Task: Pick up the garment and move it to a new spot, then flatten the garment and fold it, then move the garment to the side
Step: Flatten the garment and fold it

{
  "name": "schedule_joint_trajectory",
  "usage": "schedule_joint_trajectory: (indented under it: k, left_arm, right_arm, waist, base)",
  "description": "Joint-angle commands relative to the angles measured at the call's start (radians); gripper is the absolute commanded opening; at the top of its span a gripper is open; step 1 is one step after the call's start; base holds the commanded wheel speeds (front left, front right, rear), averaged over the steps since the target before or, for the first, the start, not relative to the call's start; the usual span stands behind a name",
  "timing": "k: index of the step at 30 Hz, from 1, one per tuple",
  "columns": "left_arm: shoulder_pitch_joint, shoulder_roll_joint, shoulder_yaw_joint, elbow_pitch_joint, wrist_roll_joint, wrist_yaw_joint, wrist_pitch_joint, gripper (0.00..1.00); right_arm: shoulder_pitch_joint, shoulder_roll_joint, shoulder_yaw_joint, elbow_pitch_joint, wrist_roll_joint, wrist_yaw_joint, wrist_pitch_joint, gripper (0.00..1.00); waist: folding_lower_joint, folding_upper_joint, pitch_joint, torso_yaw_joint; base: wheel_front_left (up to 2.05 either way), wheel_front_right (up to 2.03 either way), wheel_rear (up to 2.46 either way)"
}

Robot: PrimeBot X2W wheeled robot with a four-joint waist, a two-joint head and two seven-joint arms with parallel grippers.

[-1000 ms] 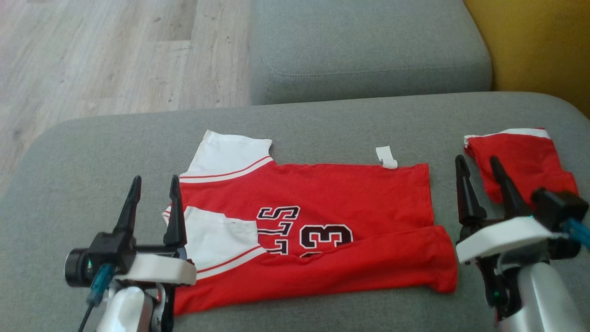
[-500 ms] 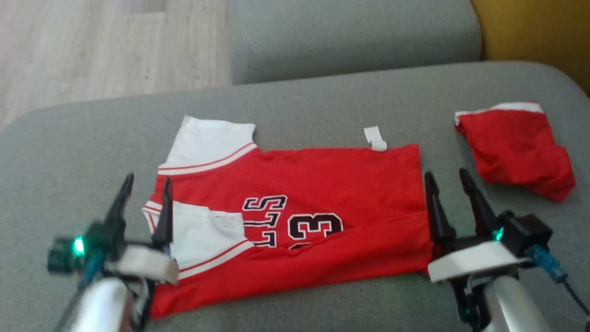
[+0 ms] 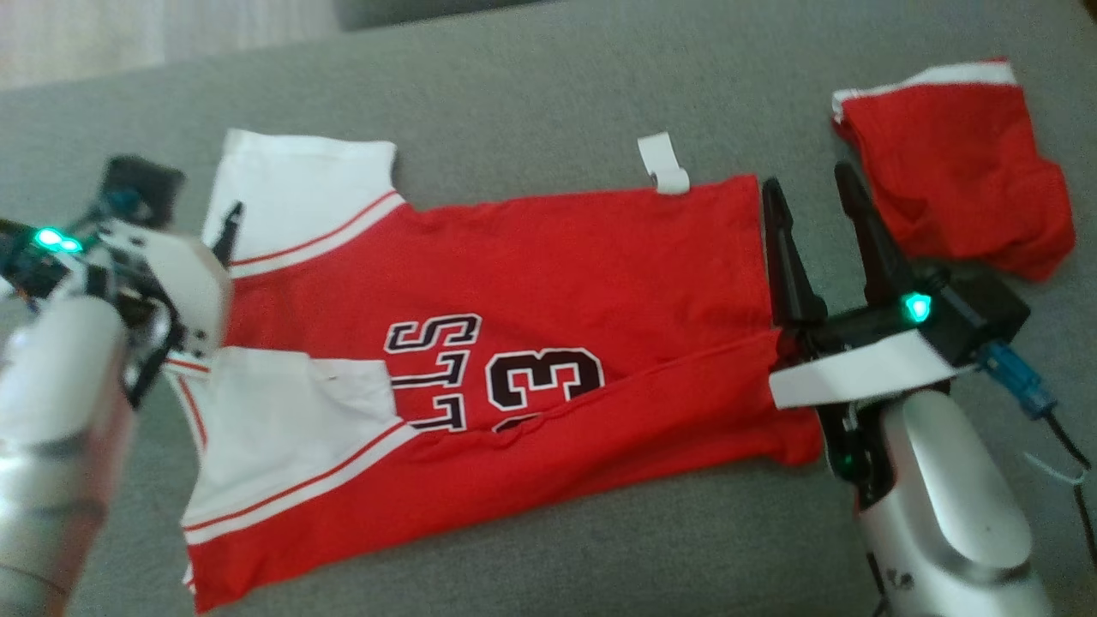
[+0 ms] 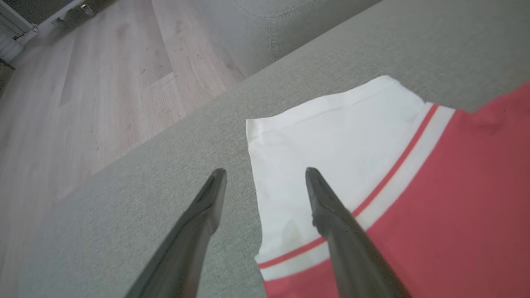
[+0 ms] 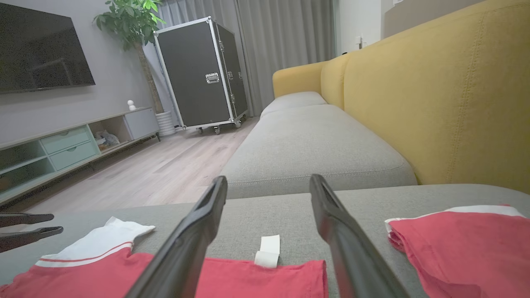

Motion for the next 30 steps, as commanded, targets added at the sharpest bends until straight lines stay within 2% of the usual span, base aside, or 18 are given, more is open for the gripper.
schedule_joint_trajectory:
  k: [1, 5, 10, 19, 24, 29, 30]
  left_arm:
    - [-0.066, 0.063, 0.025, -0.014, -0.016, 0.002, 0.008, 1.0]
    - [-0.157, 0.116, -0.029, 0.056, -0.073, 0.002, 0.049, 1.0]
    - [-0.247, 0.145, -0.051, 0.144, -0.114, 0.002, 0.066, 1.0]
    - [-0.314, 0.124, -0.12, 0.237, -0.172, 0.002, 0.057, 1.0]
    - [-0.319, 0.102, -0.172, 0.237, -0.228, 0.002, 0.045, 1.0]
    - [-0.31, 0.095, -0.233, 0.212, -0.32, 0.002, 0.093, 1.0]
    - [-0.308, 0.098, -0.247, 0.208, -0.334, 0.002, 0.106, 0.92]
  right_arm:
    - [-0.036, -0.001, 0.024, -0.04, -0.003, -0.001, 0.002, 1.0]
    - [-0.067, -0.001, 0.033, -0.059, 0.006, -0.001, 0.002, 1.0]
    - [-0.09, -0.001, 0.044, -0.079, 0.009, -0.001, 0.003, 1.0]
    - [-0.11, -0.001, 0.033, -0.069, 0.01, -0.001, -0.001, 1.0]
    - [-0.107, -0.001, 0.03, -0.057, 0.002, -0.001, -0.003, 1.0]
    - [-0.106, -0.001, 0.028, -0.043, 0.001, -0.001, -0.004, 1.0]
    - [-0.107, -0.001, 0.03, -0.041, 0.001, -0.001, -0.004, 1.0]
  waist:
    - [-0.0004, 0.0, 0.049, -0.037]
    - [-0.0004, 0.0, 0.102, -0.064]
    - [-0.0004, 0.0, 0.158, -0.093]
    - [-0.0004, 0.0, 0.196, -0.112]
    - [-0.0004, 0.0, 0.193, -0.108]
    - [-0.0004, 0.0, 0.182, -0.103]
    - [-0.0004, 0.0, 0.18, -0.103]
  base:
    - [0.0, 0.0, 0.0]
    - [0.0, 0.0, 0.0]
    - [0.0, 0.0, 0.0]
    - [0.0, 0.0, 0.0]
    - [0.0, 0.0, 0.0]
    - [0.0, 0.0, 0.0]
    - [0.0, 0.0, 0.0]
